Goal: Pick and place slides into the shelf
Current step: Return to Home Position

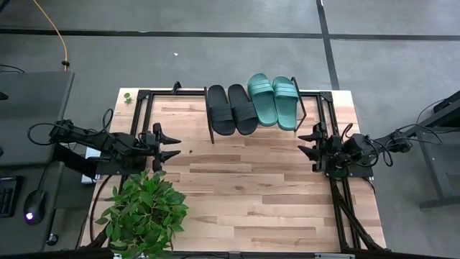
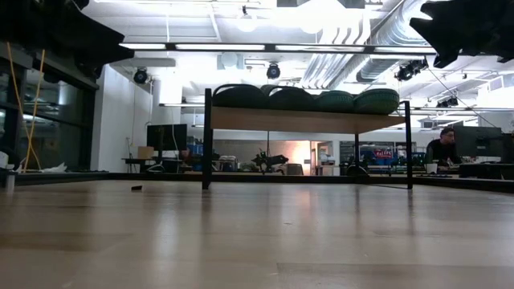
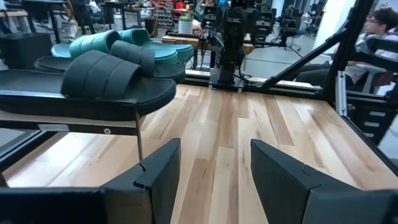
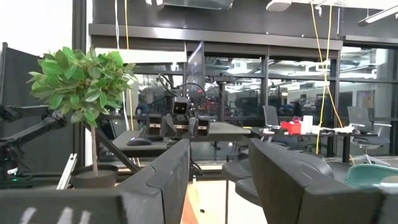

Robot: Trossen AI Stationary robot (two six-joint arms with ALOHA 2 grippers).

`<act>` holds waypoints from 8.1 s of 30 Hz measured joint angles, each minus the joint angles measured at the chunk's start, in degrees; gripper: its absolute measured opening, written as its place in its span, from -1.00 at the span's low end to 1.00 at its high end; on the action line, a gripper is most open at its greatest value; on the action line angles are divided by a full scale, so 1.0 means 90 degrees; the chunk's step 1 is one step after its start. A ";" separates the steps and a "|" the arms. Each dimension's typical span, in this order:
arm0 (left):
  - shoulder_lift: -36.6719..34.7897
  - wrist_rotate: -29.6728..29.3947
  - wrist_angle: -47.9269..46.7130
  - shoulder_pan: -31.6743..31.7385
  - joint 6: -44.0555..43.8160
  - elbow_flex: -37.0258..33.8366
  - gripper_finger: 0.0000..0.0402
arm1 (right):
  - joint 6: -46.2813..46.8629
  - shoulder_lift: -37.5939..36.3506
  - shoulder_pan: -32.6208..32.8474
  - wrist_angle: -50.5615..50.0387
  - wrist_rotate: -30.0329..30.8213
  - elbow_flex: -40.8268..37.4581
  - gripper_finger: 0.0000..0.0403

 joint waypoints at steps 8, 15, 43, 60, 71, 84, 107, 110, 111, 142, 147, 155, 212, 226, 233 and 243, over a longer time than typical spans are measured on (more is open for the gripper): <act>-0.0003 0.0274 0.0152 -0.0005 -0.0158 -0.0216 -0.12 | -0.0003 0.0000 0.0000 0.0005 -0.0023 -0.0002 -0.22; -0.0045 0.0281 0.1380 -0.0002 -0.0223 -0.1083 -0.12 | -0.0010 0.0000 0.0001 0.0007 -0.0032 -0.0005 -0.22; -0.0068 0.0257 0.1146 -0.0005 0.0384 -0.1433 -0.12 | 0.0029 0.0000 0.0002 -0.1720 0.0183 -0.0010 -0.22; -0.0061 0.0279 0.1139 -0.0005 0.0553 -0.1428 -0.12 | -0.0010 0.0051 0.0000 -0.2970 -0.0662 0.0324 -0.22; -0.0061 0.0310 0.1138 -0.0005 0.0611 -0.1428 -0.12 | -0.0012 0.0051 0.0000 -0.2992 -0.0655 0.0330 -0.22; -0.0061 0.0308 0.1226 -0.0005 0.0939 -0.1426 -0.12 | -0.0012 0.0246 -0.0002 -0.2995 -0.0651 0.0333 -0.22; -0.0061 0.0327 0.1144 -0.0005 0.0873 -0.1423 -0.12 | -0.0012 0.0469 0.0000 -0.2992 -0.0651 0.0333 -0.22; -0.0061 0.0327 0.1144 -0.0005 0.0873 -0.1423 -0.12 | -0.0012 0.0469 0.0000 -0.2992 -0.0650 0.0333 -0.22; -0.0061 0.0327 0.1144 -0.0005 0.0873 -0.1423 -0.12 | -0.0012 0.0469 0.0000 -0.2992 -0.0651 0.0333 -0.22; -0.0061 0.0325 0.1142 -0.0005 0.0871 -0.1423 -0.12 | -0.0011 0.0468 0.0000 -0.2990 -0.0651 0.0333 -0.22; -0.0061 0.0325 0.1142 -0.0005 0.0873 -0.1423 -0.12 | -0.0012 0.0466 0.0000 -0.2990 -0.0648 0.0333 -0.22; -0.0061 0.0325 0.1142 -0.0005 0.0873 -0.1426 -0.12 | -0.0010 0.0466 0.0000 -0.2990 -0.0650 0.0333 -0.22; -0.0061 0.0325 0.1142 -0.0005 0.0871 -0.1426 -0.12 | -0.0010 0.0466 0.0002 -0.2990 -0.0649 0.0333 -0.22; -0.0061 0.0325 0.1142 -0.0007 0.0872 -0.1426 -0.12 | -0.0011 0.0466 0.0002 -0.2990 -0.0649 0.0333 -0.22; -0.0063 0.0325 0.1142 -0.0007 0.0873 -0.1426 -0.12 | -0.0010 0.0466 0.0002 -0.2987 -0.0649 0.0333 -0.22; -0.0063 0.0324 0.1142 -0.0006 0.0873 -0.1427 -0.12 | -0.0010 0.0466 0.0002 -0.2988 -0.0650 0.0333 -0.22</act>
